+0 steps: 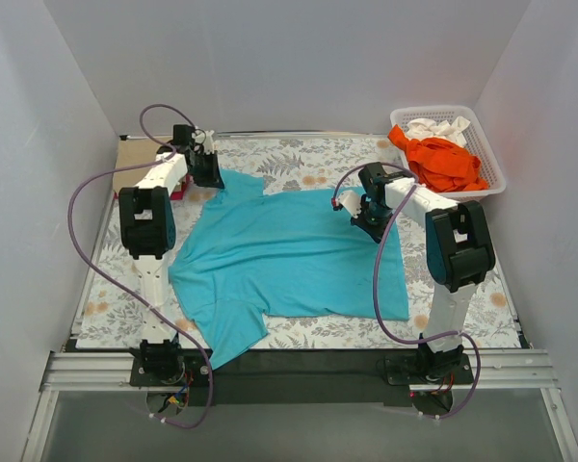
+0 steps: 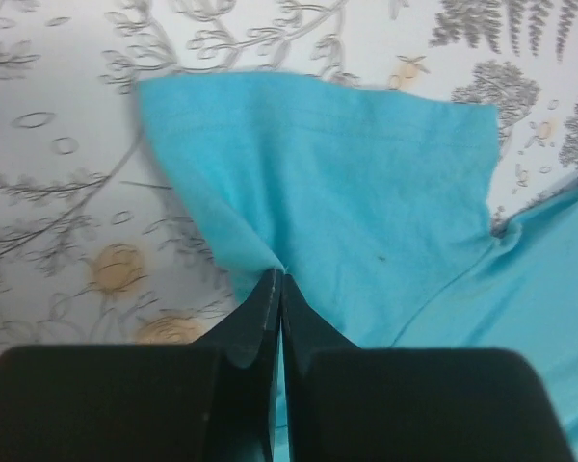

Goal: Fold and stack the t-shirts
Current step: Flatten the tshirt out

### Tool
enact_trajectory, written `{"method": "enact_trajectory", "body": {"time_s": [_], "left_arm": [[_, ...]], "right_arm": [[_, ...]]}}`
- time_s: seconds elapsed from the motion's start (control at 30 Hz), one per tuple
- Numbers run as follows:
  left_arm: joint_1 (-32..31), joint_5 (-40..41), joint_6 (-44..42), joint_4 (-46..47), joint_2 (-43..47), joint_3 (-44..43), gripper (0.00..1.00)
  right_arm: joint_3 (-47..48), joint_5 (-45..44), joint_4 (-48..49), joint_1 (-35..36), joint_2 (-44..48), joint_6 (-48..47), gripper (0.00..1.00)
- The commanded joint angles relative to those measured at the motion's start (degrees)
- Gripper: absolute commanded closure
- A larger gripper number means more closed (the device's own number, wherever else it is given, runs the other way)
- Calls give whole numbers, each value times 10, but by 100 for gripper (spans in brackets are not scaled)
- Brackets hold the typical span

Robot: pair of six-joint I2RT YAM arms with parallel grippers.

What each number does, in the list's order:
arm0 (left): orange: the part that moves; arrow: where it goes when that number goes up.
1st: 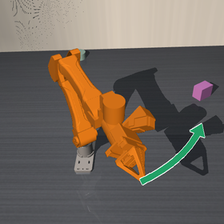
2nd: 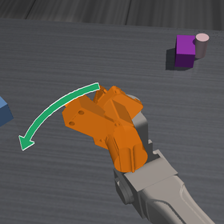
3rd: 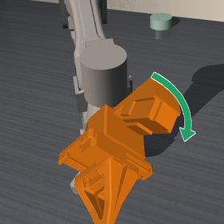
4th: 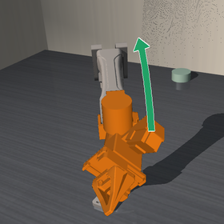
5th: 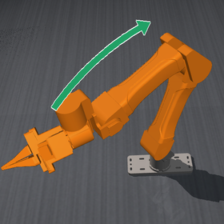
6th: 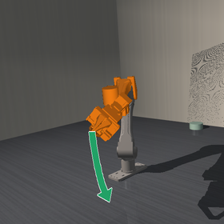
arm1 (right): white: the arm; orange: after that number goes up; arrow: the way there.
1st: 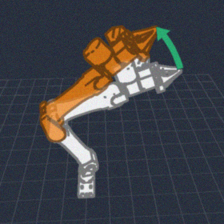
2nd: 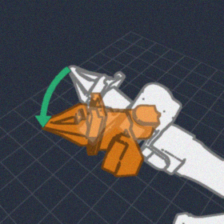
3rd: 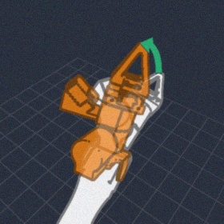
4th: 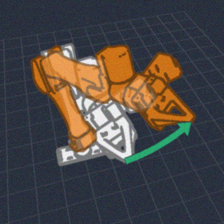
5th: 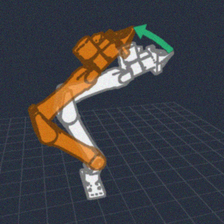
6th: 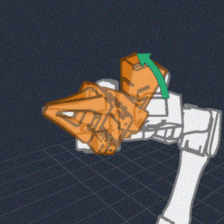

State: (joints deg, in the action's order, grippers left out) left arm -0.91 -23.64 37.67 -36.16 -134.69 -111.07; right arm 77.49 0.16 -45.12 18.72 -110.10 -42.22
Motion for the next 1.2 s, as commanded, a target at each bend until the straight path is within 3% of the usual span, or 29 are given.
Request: {"method": "enact_trajectory", "body": {"time_s": [0.0,0.2,0.4,0.5,0.53,0.67,0.77,0.87,1.0,1.17], "left_arm": [[-42,-36,-5,10,28,-18,100],[-106,-62,-9,20,108,15,100],[-191,-50,-30,12,163,107,100],[-216,-50,-58,-18,165,144,88],[-217,-48,-62,-26,167,151,79],[-164,-83,-56,-38,197,170,66],[-66,-135,-65,-57,230,157,59],[-21,-145,-104,-67,253,171,52],[30,-114,-164,-108,232,187,51],[41,-90,-194,-87,222,230,51]], "right_arm": [[23,5,-14,-3,-5,4,97],[23,8,-14,-3,-8,5,97],[29,12,-14,-3,-20,7,97],[38,13,-14,-3,-26,8,97],[42,12,-15,-3,-26,8,97],[45,12,-16,-3,-24,7,98],[45,15,-17,-3,-20,7,98],[44,19,-17,-3,-19,7,98],[45,17,-17,-2,-23,7,98],[54,18,-18,-3,-27,7,98]]}}
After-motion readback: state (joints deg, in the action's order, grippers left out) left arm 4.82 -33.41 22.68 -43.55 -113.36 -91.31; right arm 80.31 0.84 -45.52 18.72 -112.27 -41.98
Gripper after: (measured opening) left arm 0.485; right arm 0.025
